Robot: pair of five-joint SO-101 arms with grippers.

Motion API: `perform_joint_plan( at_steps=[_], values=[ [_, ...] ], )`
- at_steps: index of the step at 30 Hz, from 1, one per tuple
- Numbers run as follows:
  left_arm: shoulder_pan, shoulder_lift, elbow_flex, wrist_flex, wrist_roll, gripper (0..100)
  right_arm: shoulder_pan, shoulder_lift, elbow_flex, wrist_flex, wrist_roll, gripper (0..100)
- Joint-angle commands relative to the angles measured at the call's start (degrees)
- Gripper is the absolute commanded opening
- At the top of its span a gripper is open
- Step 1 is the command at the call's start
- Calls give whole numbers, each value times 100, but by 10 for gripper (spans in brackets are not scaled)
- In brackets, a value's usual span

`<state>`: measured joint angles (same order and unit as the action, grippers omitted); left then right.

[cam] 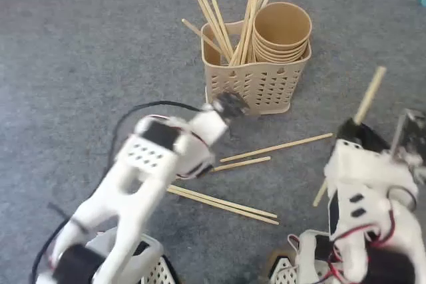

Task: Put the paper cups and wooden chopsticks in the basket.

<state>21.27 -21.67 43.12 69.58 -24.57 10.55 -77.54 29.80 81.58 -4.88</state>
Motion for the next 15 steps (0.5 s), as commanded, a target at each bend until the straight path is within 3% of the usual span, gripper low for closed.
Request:
perform_joint_plan(
  at_steps=[1, 6, 15],
  values=[
    [422, 633, -48, -475, -325, 173, 620, -576, 448, -391, 26, 8],
    [668, 1371, -75, -949, -378, 173, 1042, -1191, 1451, -927, 246, 8],
    [703, 1996, -92, -1468, -343, 147, 1112, -1666, 2259, -1314, 246, 8]
  ],
)
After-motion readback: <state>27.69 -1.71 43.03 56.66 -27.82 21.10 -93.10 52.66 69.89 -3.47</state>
